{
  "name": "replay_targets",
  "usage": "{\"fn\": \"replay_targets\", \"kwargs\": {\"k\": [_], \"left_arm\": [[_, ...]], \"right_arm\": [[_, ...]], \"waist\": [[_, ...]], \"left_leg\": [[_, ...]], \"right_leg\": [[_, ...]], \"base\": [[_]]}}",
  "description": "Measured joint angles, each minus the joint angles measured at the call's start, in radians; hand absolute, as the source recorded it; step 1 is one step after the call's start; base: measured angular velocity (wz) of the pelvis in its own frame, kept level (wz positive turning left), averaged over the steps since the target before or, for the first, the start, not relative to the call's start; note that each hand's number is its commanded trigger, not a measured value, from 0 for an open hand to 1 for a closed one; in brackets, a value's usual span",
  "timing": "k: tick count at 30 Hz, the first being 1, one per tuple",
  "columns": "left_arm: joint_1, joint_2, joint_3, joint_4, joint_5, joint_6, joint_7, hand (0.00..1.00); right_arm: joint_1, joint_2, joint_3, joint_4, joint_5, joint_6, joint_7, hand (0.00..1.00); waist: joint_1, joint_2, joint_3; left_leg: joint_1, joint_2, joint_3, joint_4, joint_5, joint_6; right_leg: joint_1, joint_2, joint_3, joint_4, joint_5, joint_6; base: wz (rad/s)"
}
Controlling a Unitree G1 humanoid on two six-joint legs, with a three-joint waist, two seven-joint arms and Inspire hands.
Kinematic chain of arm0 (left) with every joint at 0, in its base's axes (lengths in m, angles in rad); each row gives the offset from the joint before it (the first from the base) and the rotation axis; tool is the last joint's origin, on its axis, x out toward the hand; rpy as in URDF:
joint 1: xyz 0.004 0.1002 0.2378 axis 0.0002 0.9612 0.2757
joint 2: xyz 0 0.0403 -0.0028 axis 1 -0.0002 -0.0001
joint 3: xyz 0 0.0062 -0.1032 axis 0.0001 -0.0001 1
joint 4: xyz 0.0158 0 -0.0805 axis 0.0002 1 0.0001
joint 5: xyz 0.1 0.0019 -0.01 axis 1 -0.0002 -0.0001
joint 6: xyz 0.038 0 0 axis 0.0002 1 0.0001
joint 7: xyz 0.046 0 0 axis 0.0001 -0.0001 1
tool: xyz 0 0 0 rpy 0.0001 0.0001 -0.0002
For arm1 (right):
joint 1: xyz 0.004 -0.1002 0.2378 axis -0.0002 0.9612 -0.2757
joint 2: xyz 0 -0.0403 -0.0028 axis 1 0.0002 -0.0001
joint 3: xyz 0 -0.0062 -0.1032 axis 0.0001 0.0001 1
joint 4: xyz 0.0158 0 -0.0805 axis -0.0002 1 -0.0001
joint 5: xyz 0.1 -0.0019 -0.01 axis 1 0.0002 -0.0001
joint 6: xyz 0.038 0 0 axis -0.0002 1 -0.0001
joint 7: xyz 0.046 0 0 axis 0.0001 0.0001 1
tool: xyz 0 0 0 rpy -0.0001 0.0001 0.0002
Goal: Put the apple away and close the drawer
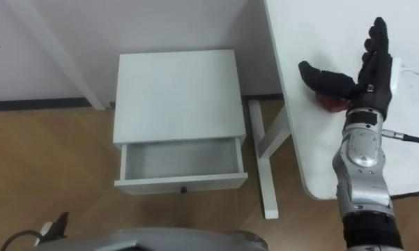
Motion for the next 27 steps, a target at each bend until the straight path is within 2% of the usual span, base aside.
{"fn": "replay_targets", "kwargs": {"k": [11,27], "left_arm": [[-0.004,0.006,-0.002,0.010,-0.001,-0.002,0.005,0.00],[-0.001,0.012,-0.020,0.011,0.000,-0.002,0.013,0.00]], "right_arm": [[0.006,0.001,0.034,0.046,-0.144,-0.006,0.011,0.00],[0.013,0.001,0.069,0.088,-0.163,-0.003,0.023,0.00]], "waist": [[0.002,0.001,-0.0010],[0.002,-0.005,-0.0023]], "left_leg": [[0.001,0.001,0.006,0.000,0.001,0.001],[0.002,0.001,0.012,0.000,0.001,0.002]], "right_leg": [[0.001,0.000,0.004,0.001,0.000,0.000],[0.001,0.000,0.005,0.001,0.002,0.001]], "base": [[-0.01],[0.00]]}}
